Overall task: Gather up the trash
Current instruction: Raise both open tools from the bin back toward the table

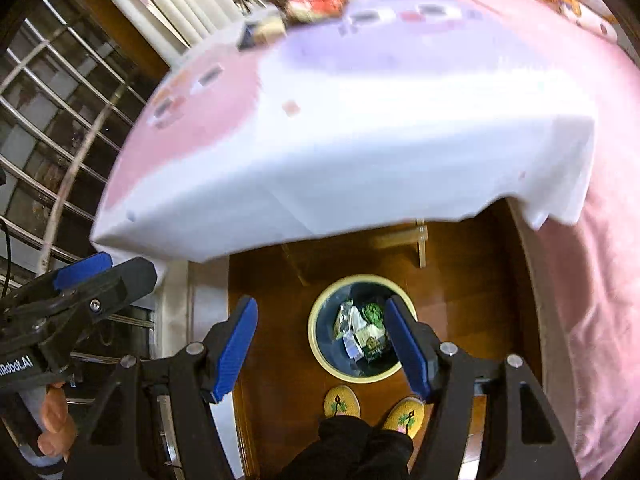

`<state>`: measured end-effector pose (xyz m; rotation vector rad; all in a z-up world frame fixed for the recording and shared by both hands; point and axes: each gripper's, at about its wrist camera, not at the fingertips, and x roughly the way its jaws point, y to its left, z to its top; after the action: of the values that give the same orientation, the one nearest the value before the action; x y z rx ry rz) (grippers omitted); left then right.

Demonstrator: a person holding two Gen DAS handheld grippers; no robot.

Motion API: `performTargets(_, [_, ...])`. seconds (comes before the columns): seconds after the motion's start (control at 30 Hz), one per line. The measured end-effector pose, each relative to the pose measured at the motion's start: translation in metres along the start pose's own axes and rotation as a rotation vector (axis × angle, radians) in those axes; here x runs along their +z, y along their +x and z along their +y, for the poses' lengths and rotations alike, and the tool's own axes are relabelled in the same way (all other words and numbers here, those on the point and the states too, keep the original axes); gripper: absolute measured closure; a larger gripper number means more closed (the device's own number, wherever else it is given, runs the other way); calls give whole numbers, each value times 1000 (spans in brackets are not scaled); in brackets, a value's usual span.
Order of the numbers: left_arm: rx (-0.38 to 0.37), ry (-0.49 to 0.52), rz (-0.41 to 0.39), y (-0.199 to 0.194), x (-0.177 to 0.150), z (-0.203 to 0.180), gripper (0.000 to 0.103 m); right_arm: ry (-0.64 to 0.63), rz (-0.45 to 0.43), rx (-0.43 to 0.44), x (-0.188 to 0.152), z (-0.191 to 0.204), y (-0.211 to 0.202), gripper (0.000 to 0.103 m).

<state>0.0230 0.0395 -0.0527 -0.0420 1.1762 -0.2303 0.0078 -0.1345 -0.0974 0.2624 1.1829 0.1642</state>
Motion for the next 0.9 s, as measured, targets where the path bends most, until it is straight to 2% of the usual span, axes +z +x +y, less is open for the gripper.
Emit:
performTargets(0.23, [-50,34,-138,-64,34,-2,9,-46,-114,-25,37,30,-64,36])
performTargets(0.33, [-57,63,-209,-87,52,-5,9,-65,-177,-38,50,38,-83,36])
performTargets(0.43, [-72,77,-247,-103,70,-5,9,-82,-227,-54,66,46,-98,36])
performTargets(0.7, [-68,87,-292,-114,123,-9,9,-70,-313,-80,121,46,-119,36])
performTargets(0.9, [-11,68,-308,-92,172,-17,9,-58,-343,-88,178,28,-111,36])
